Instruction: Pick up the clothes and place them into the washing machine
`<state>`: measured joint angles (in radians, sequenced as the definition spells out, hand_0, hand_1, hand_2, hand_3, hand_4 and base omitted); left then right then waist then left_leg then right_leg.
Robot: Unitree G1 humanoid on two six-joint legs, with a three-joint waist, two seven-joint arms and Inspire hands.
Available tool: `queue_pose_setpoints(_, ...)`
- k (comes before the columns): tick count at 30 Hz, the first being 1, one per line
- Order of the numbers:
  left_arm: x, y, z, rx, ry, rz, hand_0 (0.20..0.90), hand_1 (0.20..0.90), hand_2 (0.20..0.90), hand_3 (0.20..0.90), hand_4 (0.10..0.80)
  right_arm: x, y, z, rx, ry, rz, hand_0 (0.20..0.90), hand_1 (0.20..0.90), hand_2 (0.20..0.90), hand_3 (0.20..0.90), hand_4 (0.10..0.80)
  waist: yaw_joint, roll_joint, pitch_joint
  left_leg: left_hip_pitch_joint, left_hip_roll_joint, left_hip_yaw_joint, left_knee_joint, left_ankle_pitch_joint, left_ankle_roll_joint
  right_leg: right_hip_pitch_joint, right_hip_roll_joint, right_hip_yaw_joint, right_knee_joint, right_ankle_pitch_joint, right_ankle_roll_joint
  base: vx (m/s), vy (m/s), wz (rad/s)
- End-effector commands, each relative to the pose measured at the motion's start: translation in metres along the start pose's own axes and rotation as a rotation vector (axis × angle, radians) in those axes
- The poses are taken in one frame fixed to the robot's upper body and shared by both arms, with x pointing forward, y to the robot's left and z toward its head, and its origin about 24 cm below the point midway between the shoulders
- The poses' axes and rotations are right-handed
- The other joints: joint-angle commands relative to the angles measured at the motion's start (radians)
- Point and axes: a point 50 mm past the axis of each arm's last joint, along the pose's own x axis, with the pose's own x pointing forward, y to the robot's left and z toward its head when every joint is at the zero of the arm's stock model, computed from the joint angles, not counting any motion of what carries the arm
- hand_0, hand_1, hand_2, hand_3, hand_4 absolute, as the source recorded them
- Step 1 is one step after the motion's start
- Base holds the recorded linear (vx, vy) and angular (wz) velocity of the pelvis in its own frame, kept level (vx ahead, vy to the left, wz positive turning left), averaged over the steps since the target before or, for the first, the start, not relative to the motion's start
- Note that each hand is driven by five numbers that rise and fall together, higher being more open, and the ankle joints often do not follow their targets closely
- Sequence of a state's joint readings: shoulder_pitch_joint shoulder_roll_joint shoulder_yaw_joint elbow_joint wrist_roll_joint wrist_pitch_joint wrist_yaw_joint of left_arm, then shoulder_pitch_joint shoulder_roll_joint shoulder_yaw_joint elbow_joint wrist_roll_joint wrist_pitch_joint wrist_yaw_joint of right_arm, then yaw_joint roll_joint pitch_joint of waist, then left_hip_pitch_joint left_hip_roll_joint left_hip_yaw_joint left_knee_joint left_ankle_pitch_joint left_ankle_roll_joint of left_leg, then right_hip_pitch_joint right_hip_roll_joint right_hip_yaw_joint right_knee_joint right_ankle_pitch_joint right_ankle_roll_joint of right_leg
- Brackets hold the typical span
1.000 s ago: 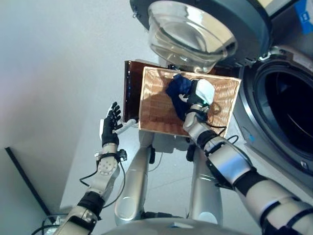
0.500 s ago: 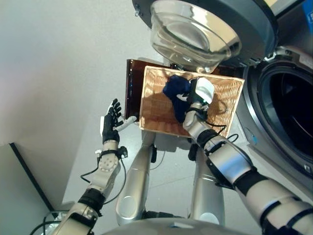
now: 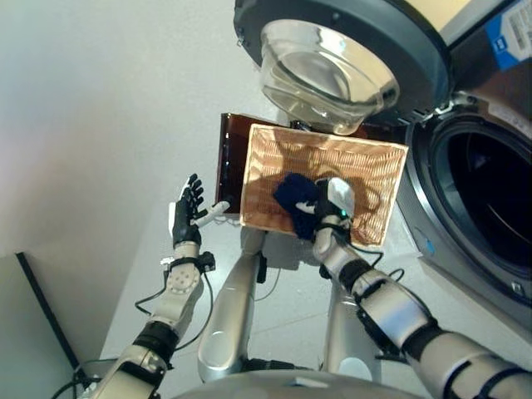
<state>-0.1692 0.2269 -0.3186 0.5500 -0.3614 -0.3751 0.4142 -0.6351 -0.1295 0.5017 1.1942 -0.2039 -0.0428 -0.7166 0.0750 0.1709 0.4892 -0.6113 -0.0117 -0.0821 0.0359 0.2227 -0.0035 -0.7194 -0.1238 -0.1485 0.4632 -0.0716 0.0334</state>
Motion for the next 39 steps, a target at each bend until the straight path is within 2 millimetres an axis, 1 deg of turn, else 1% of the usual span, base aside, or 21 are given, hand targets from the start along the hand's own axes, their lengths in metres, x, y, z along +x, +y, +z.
queue_pose_setpoints(1,0.000,0.022,0.004,-0.006,-0.063,0.100,0.900,0.900,0.900,0.900,0.800,-0.009,0.005,0.014,0.122,-0.096,-0.003,0.200,0.200,0.200,0.200,0.300,-0.012,-0.061,-0.031,0.024,-0.091,0.080,0.001,-0.110,0.032,0.063,0.021,-0.014,-0.211,0.106,-0.001,0.043,-0.051,-0.04)
queue_pose_setpoints(3,-0.001,0.024,0.004,-0.008,-0.062,0.108,0.900,0.900,0.900,0.900,0.800,-0.012,0.004,0.011,0.153,-0.091,-0.006,0.200,0.200,0.200,0.200,0.300,-0.017,-0.066,-0.033,0.034,-0.088,0.079,-0.002,-0.110,0.031,0.073,0.024,-0.014,-0.216,0.105,-0.002,0.044,-0.045,-0.05)
queue_pose_setpoints(8,-0.004,0.031,-0.002,-0.021,-0.041,0.141,0.900,0.900,0.900,0.900,0.800,-0.018,-0.009,-0.007,0.258,-0.087,-0.032,0.200,0.200,0.200,0.200,0.300,-0.037,-0.088,-0.050,0.066,-0.081,0.081,-0.005,-0.118,0.030,0.104,0.033,-0.013,-0.224,0.098,-0.003,0.041,-0.041,-0.07)
queue_pose_setpoints(9,-0.005,0.034,-0.004,-0.023,-0.035,0.150,0.900,0.900,0.900,0.900,0.800,-0.021,-0.018,-0.009,0.351,-0.095,-0.047,0.200,0.200,0.200,0.200,0.300,-0.044,-0.095,-0.054,0.081,-0.079,0.082,-0.008,-0.119,0.029,0.117,0.036,-0.010,-0.230,0.096,-0.004,0.056,-0.059,-0.06)
queue_pose_setpoints(10,-0.006,0.035,-0.006,-0.025,-0.028,0.152,0.900,0.900,0.900,0.900,0.800,-0.022,-0.022,-0.016,0.403,-0.066,-0.059,0.200,0.200,0.200,0.200,0.300,-0.047,-0.096,-0.057,0.088,-0.078,0.085,-0.010,-0.120,0.029,0.122,0.038,-0.010,-0.231,0.096,-0.004,0.042,-0.043,-0.04)
queue_pose_setpoints(11,-0.006,0.035,-0.006,-0.025,-0.028,0.152,0.900,0.900,0.900,0.900,0.800,-0.022,-0.022,-0.016,0.403,-0.066,-0.059,0.200,0.200,0.200,0.200,0.300,-0.047,-0.096,-0.057,0.088,-0.078,0.085,-0.010,-0.120,0.029,0.122,0.038,-0.010,-0.232,0.096,-0.004,0.028,-0.031,-0.02)
queue_pose_setpoints(13,-0.008,0.037,-0.009,-0.033,-0.015,0.153,0.900,0.900,0.900,0.900,0.800,-0.024,-0.029,-0.023,0.521,-0.033,-0.072,0.200,0.200,0.200,0.200,0.300,-0.049,-0.098,-0.064,0.098,-0.076,0.087,-0.014,-0.121,0.029,0.131,0.039,-0.009,-0.234,0.093,-0.004,0.043,-0.041,-0.03)
queue_pose_setpoints(14,-0.010,0.041,-0.011,-0.051,-0.006,0.158,0.900,0.900,0.900,0.900,0.800,-0.026,-0.038,-0.032,0.725,0.017,-0.105,0.200,0.200,0.200,0.200,0.300,-0.053,-0.101,-0.073,0.110,-0.075,0.089,-0.017,-0.123,0.028,0.140,0.043,-0.006,-0.235,0.091,-0.005,0.062,-0.050,-0.06)
queue_pose_setpoints(16,-0.012,0.044,-0.016,-0.069,0.019,0.159,0.900,0.900,0.900,0.900,0.800,-0.029,-0.043,-0.041,0.906,0.054,-0.102,0.200,0.200,0.200,0.200,0.300,-0.055,-0.101,-0.081,0.120,-0.073,0.089,-0.020,-0.125,0.029,0.147,0.044,-0.003,-0.237,0.089,-0.005,0.050,-0.037,-0.05)
queue_pose_setpoints(17,-0.012,0.044,-0.016,-0.069,0.019,0.158,0.900,0.900,0.900,0.900,0.800,-0.029,-0.043,-0.042,0.906,0.054,-0.102,0.200,0.200,0.200,0.200,0.300,-0.054,-0.101,-0.081,0.120,-0.073,0.089,-0.020,-0.125,0.029,0.148,0.044,-0.003,-0.237,0.089,-0.005,0.051,-0.022,-0.08)
queue_pose_setpoints(18,-0.014,0.047,-0.020,-0.098,0.039,0.159,0.900,0.900,0.900,0.900,0.800,-0.031,-0.047,-0.053,1.109,0.099,-0.108,0.200,0.200,0.200,0.200,0.300,-0.055,-0.099,-0.091,0.133,-0.071,0.094,-0.026,-0.129,0.028,0.155,0.045,0.000,-0.240,0.085,-0.005,0.037,-0.012,-0.06)
queue_pose_setpoints(19,-0.014,0.047,-0.020,-0.098,0.039,0.158,0.900,0.900,0.900,0.900,0.800,-0.031,-0.047,-0.054,1.110,0.099,-0.107,0.200,0.200,0.200,0.200,0.300,-0.055,-0.099,-0.091,0.133,-0.071,0.094,-0.027,-0.129,0.028,0.156,0.045,0.000,-0.240,0.085,-0.005,-0.014,-0.015,-0.11)
queue_pose_setpoints(20,-0.015,0.048,-0.023,-0.120,0.058,0.155,0.900,0.900,0.900,0.900,0.800,-0.032,-0.051,-0.061,1.293,0.120,-0.139,0.200,0.200,0.200,0.200,0.300,-0.058,-0.095,-0.099,0.123,-0.071,0.100,-0.029,-0.113,0.031,0.146,0.047,-0.003,-0.247,0.104,-0.012,-0.042,-0.010,-0.06)
queue_pose_setpoints(21,-0.017,0.048,-0.025,-0.135,0.063,0.153,0.900,0.900,0.900,0.900,0.800,-0.033,-0.051,-0.065,1.355,0.131,-0.148,0.200,0.200,0.200,0.200,0.300,-0.059,-0.094,-0.102,0.127,-0.070,0.103,-0.030,-0.114,0.031,0.148,0.047,0.000,-0.249,0.104,-0.012,-0.042,-0.010,-0.06)
queue_pose_setpoints(22,-0.017,0.048,-0.025,-0.135,0.063,0.152,0.900,0.900,0.900,0.900,0.800,-0.033,-0.052,-0.065,1.356,0.130,-0.148,0.200,0.200,0.200,0.200,0.300,-0.059,-0.094,-0.102,0.128,-0.070,0.103,-0.031,-0.114,0.031,0.148,0.048,0.000,-0.249,0.104,-0.012,0.014,-0.011,-0.03)
queue_pose_setpoints(24,-0.019,0.046,-0.028,-0.166,0.079,0.139,0.900,0.900,0.900,0.900,0.800,-0.035,-0.052,-0.078,1.567,0.170,-0.220,0.200,0.200,0.200,0.200,0.300,-0.062,-0.086,-0.111,0.137,-0.072,0.107,-0.037,-0.117,0.030,0.151,0.049,0.005,-0.251,0.101,-0.012,0.023,-0.008,-0.06)
queue_pose_setpoints(25,-0.019,0.046,-0.028,-0.166,0.078,0.138,0.900,0.900,0.900,0.900,0.800,-0.035,-0.052,-0.079,1.568,0.170,-0.220,0.200,0.200,0.200,0.200,0.300,-0.062,-0.086,-0.111,0.137,-0.072,0.107,-0.037,-0.117,0.030,0.151,0.049,0.005,-0.251,0.101,-0.012,0.026,-0.003,-0.07)
queue_pose_setpoints(26,-0.020,0.044,-0.030,-0.182,0.090,0.139,0.900,0.900,0.900,0.900,0.800,-0.037,-0.052,-0.089,1.662,0.208,-0.288,0.200,0.200,0.200,0.200,0.300,-0.065,-0.080,-0.118,0.140,-0.074,0.110,-0.040,-0.119,0.029,0.151,0.050,0.008,-0.252,0.098,-0.012,0.013,0.000,-0.04)
queue_pose_setpoints(29,-0.020,0.041,-0.032,-0.200,0.095,0.131,0.900,0.900,0.900,0.900,0.800,-0.041,-0.048,-0.101,1.738,0.265,-0.354,0.200,0.200,0.200,0.200,0.300,-0.067,-0.072,-0.125,0.143,-0.075,0.112,-0.043,-0.121,0.029,0.151,0.051,0.012,-0.250,0.095,-0.013,0.008,0.001,-0.03)
queue_pose_setpoints(35,-0.022,0.037,-0.034,-0.233,0.105,0.125,0.900,0.900,0.900,0.900,0.800,-0.046,-0.041,-0.117,1.901,0.361,-0.516,0.200,0.200,0.200,0.200,0.300,-0.069,-0.054,-0.133,0.145,-0.075,0.115,-0.051,-0.121,0.027,0.145,0.053,0.021,-0.249,0.092,-0.014,0.000,0.000,0.00)
queue_pose_setpoints(39,-0.022,0.034,-0.034,-0.251,0.105,0.124,0.900,0.900,0.900,0.900,0.800,-0.043,-0.041,-0.122,1.965,0.392,-0.603,0.200,0.200,0.200,0.200,0.300,-0.065,-0.041,-0.133,0.146,-0.078,0.117,-0.057,-0.122,0.026,0.145,0.055,0.025,-0.252,0.090,-0.015,-0.003,0.002,-0.02)
